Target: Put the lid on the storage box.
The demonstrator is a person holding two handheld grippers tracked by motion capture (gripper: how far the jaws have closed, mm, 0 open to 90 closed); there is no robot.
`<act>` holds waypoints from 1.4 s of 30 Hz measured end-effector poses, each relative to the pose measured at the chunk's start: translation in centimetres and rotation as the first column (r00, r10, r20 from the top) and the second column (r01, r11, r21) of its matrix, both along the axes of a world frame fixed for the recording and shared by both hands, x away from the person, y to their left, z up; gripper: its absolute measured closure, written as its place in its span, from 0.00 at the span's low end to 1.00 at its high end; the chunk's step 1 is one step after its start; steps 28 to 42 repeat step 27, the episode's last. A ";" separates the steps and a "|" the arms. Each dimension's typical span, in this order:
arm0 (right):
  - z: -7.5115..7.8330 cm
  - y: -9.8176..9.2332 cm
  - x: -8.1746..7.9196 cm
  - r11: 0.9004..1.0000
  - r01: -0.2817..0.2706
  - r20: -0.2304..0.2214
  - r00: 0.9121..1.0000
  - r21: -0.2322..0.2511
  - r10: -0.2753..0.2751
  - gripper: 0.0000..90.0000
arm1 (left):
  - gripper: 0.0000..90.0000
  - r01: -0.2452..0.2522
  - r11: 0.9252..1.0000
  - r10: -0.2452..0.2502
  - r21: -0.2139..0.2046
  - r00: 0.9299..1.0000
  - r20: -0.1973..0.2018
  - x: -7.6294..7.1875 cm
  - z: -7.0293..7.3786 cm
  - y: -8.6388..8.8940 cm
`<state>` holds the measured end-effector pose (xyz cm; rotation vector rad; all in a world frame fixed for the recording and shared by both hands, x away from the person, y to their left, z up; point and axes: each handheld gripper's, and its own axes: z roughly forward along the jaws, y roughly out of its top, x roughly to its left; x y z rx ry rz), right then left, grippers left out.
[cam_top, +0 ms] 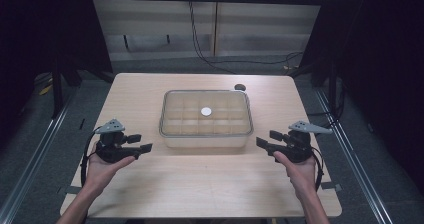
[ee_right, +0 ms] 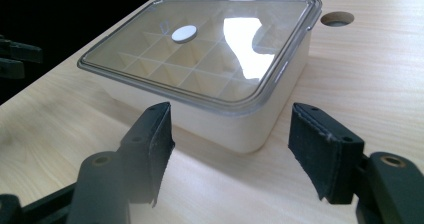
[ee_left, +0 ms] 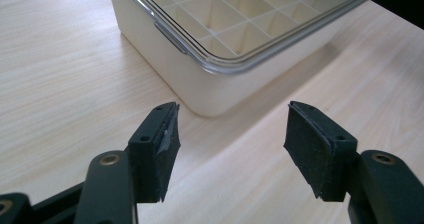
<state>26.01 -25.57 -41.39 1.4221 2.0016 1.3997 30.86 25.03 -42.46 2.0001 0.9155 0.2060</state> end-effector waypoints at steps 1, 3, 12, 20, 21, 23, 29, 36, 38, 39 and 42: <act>-0.1 -0.1 -0.3 1.000 0.000 0.000 1.000 0.002 0.000 0.38 | 0.42 0.003 1.000 -0.004 0.004 1.000 0.001 -0.2 0.0 0.1; -0.3 -0.3 -0.7 1.000 0.004 -0.002 1.000 0.002 -0.004 0.38 | 0.42 0.003 1.000 -0.003 0.016 1.000 0.008 -0.8 0.1 0.4; -1.2 -0.3 -2.9 1.000 -0.001 -0.020 1.000 -0.013 0.000 0.37 | 0.42 -0.010 0.999 0.010 0.032 1.000 -0.006 -3.4 -1.3 1.8; -2.8 -0.5 -5.1 1.000 0.021 -0.039 0.999 -0.005 -0.021 0.37 | 0.42 -0.006 1.000 0.007 0.027 1.000 -0.027 -5.6 -2.6 1.5; -3.1 -0.6 -5.4 1.000 0.020 -0.047 0.999 -0.003 -0.021 0.37 | 0.42 0.000 1.000 0.001 0.031 1.000 -0.024 -6.0 -2.9 1.4; -3.7 -0.8 -5.9 0.999 0.037 -0.048 0.998 0.010 -0.037 0.37 | 0.42 -0.004 0.999 0.005 0.035 0.999 -0.036 -6.1 -3.6 1.4; -4.5 -1.2 -6.2 0.998 0.058 -0.050 0.997 0.022 -0.057 0.36 | 0.40 -0.023 0.999 0.026 0.047 0.998 -0.052 -5.6 -4.3 0.8; -4.5 -1.2 -6.2 0.998 0.058 -0.050 0.997 0.022 -0.057 0.36 | 0.40 -0.023 0.999 0.026 0.047 0.998 -0.052 -5.6 -4.3 0.8; -4.5 -1.2 -6.2 0.998 0.058 -0.050 0.997 0.022 -0.057 0.36 | 0.40 -0.023 0.999 0.026 0.047 0.998 -0.052 -5.6 -4.3 0.8; -4.5 -1.2 -6.2 0.998 0.058 -0.050 0.997 0.022 -0.057 0.36 | 0.40 -0.023 0.999 0.026 0.047 0.998 -0.052 -5.6 -4.3 0.8; -4.5 -1.2 -6.2 0.998 0.058 -0.050 0.997 0.022 -0.057 0.36 | 0.40 -0.023 0.999 0.026 0.047 0.998 -0.052 -5.6 -4.3 0.8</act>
